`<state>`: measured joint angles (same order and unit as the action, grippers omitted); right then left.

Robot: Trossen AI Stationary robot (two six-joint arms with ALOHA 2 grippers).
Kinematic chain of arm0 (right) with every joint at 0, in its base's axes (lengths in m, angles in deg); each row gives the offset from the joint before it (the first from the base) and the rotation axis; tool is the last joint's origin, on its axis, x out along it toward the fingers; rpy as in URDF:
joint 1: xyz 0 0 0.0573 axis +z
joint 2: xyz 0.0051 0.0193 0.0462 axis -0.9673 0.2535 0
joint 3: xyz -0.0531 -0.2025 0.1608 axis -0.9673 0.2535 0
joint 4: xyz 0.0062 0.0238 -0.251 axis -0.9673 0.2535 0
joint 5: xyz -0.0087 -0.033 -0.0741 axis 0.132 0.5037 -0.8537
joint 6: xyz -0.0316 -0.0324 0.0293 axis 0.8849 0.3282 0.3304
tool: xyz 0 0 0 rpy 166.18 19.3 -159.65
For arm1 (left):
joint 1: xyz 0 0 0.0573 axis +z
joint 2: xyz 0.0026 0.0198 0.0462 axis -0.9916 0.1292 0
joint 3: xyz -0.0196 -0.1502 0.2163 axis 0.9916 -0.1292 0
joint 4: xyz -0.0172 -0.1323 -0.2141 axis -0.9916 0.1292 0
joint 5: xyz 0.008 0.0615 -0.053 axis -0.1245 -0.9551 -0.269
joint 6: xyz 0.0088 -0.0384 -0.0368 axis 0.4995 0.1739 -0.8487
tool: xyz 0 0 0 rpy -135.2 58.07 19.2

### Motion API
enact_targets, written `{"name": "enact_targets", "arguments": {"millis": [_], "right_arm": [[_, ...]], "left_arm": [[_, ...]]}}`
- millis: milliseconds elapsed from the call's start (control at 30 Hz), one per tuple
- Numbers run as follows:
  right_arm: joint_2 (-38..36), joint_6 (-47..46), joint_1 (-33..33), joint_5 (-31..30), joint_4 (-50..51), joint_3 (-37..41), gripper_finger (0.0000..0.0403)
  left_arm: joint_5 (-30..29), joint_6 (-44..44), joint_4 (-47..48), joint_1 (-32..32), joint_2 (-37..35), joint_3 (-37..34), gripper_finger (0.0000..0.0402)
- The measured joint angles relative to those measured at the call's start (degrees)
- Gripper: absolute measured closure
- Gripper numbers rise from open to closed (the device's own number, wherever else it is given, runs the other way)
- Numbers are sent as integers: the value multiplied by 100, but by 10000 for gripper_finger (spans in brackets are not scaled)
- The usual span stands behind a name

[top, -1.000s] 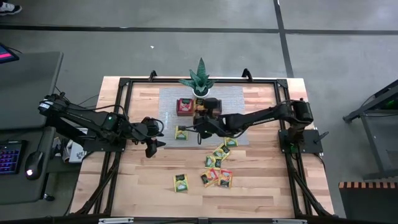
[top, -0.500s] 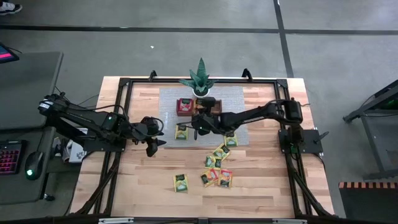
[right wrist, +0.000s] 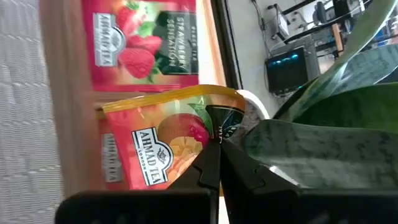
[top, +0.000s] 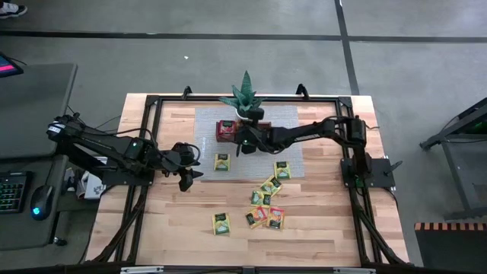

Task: Pick & Place Tea
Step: Put the orange tea bag into the middle section of the wooden organizer

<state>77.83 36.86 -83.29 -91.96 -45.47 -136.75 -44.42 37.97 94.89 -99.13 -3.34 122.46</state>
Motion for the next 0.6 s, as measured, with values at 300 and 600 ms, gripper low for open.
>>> {"name": "enact_targets", "arguments": {"millis": [300, 600], "right_arm": [[-4, 43, -144, 507, -106, 0, 403], [-4, -141, -250, 569, -65, 0, 403]], "left_arm": [[0, -2, 0, 2, 0, 0, 182], [1, -22, 0, 0, 0, 0, 182]]}}
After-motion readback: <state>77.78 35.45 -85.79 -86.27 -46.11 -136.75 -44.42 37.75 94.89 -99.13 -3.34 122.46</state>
